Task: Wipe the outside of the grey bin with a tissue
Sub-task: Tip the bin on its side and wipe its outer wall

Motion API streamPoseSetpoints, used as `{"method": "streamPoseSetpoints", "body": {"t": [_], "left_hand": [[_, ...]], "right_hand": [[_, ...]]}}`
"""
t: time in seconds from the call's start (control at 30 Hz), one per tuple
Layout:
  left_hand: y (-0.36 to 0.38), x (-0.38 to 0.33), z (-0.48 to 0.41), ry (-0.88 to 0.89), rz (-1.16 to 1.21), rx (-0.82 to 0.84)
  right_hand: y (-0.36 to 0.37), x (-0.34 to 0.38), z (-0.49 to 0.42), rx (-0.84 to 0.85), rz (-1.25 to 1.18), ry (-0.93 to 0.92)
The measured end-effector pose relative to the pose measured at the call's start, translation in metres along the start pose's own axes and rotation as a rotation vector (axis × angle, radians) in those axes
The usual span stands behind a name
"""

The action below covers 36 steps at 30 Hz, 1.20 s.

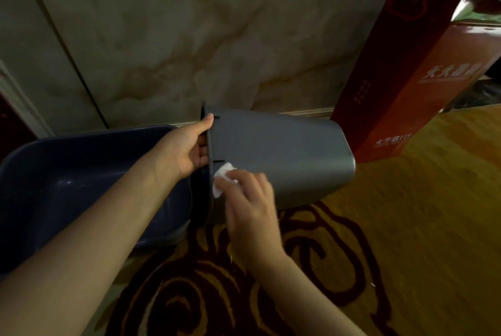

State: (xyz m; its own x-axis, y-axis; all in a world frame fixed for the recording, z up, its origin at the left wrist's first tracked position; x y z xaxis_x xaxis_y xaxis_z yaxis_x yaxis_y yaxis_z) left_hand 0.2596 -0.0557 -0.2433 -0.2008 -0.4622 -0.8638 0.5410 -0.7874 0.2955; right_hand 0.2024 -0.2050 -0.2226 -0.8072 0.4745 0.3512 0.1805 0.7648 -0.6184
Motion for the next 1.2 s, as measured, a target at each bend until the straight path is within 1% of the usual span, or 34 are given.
{"method": "streamPoseSetpoints", "body": {"t": [0.03, 0.1, 0.27, 0.33, 0.4, 0.5, 0.57, 0.6, 0.67, 0.73, 0.8, 0.87, 0.93, 1.0, 1.1, 1.2], "left_hand": [[0.000, -0.001, -0.001, 0.005, -0.003, -0.006], [-0.002, -0.002, -0.003, 0.012, -0.012, -0.009], [-0.003, -0.003, -0.006, 0.028, -0.035, 0.022], [-0.003, -0.002, -0.006, 0.038, -0.040, 0.025], [-0.002, -0.002, -0.005, 0.048, -0.044, 0.027], [-0.002, -0.003, -0.005, 0.057, -0.035, 0.031], [-0.001, -0.002, -0.004, 0.055, -0.027, 0.034], [-0.002, -0.002, -0.003, 0.055, -0.023, 0.036], [-0.001, -0.001, -0.001, 0.050, -0.013, 0.042], [0.000, 0.000, 0.002, 0.037, -0.007, 0.054], [0.000, 0.001, 0.005, 0.019, -0.003, 0.067], [0.001, 0.002, 0.008, 0.003, -0.004, 0.092], [0.001, 0.003, 0.010, -0.008, 0.005, 0.131], [0.001, 0.005, 0.011, -0.023, 0.026, 0.167], [0.001, 0.009, 0.012, -0.047, 0.044, 0.204], [0.000, 0.011, 0.011, -0.053, 0.056, 0.214]], "right_hand": [[0.005, 0.002, 0.001, 0.021, -0.013, -0.018], [0.002, -0.016, -0.003, -0.004, -0.009, 0.013], [-0.046, -0.121, -0.006, -0.207, 0.129, 0.349], [-0.066, -0.161, -0.003, -0.252, 0.196, 0.454], [-0.080, -0.195, -0.002, -0.263, 0.243, 0.540], [-0.091, -0.233, 0.002, -0.283, 0.230, 0.705], [-0.101, -0.244, 0.011, -0.352, 0.196, 0.832], [-0.105, -0.242, 0.014, -0.389, 0.197, 0.851], [-0.107, -0.220, 0.013, -0.432, 0.195, 0.785], [-0.099, -0.183, 0.000, -0.413, 0.151, 0.638], [-0.081, -0.138, -0.020, -0.318, 0.103, 0.451], [-0.060, -0.094, -0.041, -0.188, 0.035, 0.270], [-0.041, -0.061, -0.058, -0.060, -0.011, 0.144], [-0.022, -0.038, -0.072, 0.043, -0.016, 0.057], [0.002, -0.015, -0.080, 0.141, 0.001, -0.048], [0.011, -0.010, -0.081, 0.137, 0.023, -0.074]]}}
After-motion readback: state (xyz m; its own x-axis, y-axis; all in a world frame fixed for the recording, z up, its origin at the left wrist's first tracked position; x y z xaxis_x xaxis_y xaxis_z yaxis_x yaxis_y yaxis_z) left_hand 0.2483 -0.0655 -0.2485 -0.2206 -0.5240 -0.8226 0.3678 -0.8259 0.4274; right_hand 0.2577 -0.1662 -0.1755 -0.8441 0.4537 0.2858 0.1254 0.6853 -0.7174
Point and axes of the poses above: each hand's wrist, its own z-axis away from the middle knuckle, its own y-axis out of the palm, x = y × z, the point moved 8 cm from there along -z, towards the middle knuckle, and after that the axes turned 4 degrees about -x, right-handed, at the moved point
